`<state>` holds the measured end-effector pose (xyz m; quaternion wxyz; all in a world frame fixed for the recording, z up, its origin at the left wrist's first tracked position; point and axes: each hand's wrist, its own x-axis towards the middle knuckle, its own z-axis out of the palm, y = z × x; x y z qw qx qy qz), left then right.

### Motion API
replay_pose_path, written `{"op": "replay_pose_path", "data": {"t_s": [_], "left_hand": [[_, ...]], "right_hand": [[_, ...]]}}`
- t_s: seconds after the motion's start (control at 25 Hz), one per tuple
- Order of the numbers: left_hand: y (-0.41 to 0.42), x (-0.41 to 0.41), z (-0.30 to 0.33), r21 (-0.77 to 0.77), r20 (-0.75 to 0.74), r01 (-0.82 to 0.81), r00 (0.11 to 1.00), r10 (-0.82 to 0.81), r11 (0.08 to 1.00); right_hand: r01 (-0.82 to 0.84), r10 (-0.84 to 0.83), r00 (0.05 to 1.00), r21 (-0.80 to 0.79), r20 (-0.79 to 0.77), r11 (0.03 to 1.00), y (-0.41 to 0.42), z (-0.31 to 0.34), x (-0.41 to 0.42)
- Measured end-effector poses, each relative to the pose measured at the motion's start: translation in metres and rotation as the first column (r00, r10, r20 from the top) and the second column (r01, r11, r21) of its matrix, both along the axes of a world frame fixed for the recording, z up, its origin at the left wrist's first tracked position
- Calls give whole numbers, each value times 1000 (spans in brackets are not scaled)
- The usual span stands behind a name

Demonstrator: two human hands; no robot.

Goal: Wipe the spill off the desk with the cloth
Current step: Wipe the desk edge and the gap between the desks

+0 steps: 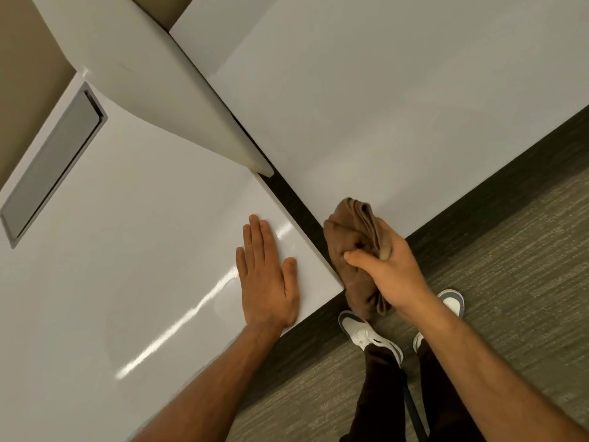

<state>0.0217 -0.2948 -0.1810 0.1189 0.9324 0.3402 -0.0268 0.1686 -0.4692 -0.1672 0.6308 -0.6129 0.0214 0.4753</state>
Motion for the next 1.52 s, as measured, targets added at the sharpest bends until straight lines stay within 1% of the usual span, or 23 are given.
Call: {"op": "replay_pose_path", "data": {"t_s": [0.08, 0.16, 0.2, 0.28, 0.32, 0.36, 0.4, 0.48, 0.52, 0.68, 0.88, 1.0, 1.16, 1.24, 1.36, 1.52], "left_hand": [[1, 1, 0, 1, -2, -4, 1000, 4, 1000], [1, 0, 1, -9, -1, -2, 1000, 2, 1000], [1, 0, 1, -18, 5, -4, 1000, 4, 1000], [1, 2, 1, -37, 18, -2, 1000, 2, 999], [1, 3, 2, -39, 20, 3, 1000, -2, 999], [1, 3, 2, -37, 19, 6, 1000, -5, 999], [2, 3, 2, -34, 18, 5, 1000, -4, 999], [3, 4, 3, -36, 14, 0, 1000, 0, 999], [2, 3, 4, -37, 13, 0, 1000, 0, 999], [2, 3, 4, -23, 22, -7, 1000, 8, 1000], [4, 3, -1, -1, 24, -15, 1000, 15, 1000], [3, 1, -1, 5, 22, -6, 1000, 6, 1000], [2, 0, 1, 6, 4, 0, 1000, 0, 1000], [2, 0, 2, 6, 7, 2, 1000, -2, 1000], [3, 0, 3, 6, 10, -1, 1000, 1, 1000], [2, 2, 3, 3, 3, -12, 1000, 12, 1000]], "right_hand": [[-92, 85, 988, 51, 129, 994, 40, 7, 24], [-229, 192, 933, 92, 305, 969, 87, 16, 37], [-283, 223, 877, 83, 426, 955, 111, 21, 39], [-367, 275, 682, -8, 678, 930, 149, 22, 34], [-391, 308, 594, -67, 743, 918, 161, 21, 31], [-395, 325, 548, -104, 771, 913, 167, 19, 28], [-380, 307, 550, -94, 777, 920, 170, 16, 27], [-335, 227, 614, -11, 756, 942, 169, 11, 28], [-327, 216, 640, 6, 737, 945, 168, 10, 29], [-354, 274, 726, 2, 631, 935, 160, 6, 35], [-292, 246, 833, 15, 495, 956, 118, -2, 22], [-289, 271, 869, -19, 415, 957, 84, -3, 6], [-257, 257, 920, -40, 297, 965, 46, -2, -12], [-217, 221, 946, -40, 238, 975, 29, -4, -21], [-118, 119, 989, -17, 93, 993, 5, -8, -38], [-43, 45, 997, -30, 55, 999, -22, -10, -59]]}}
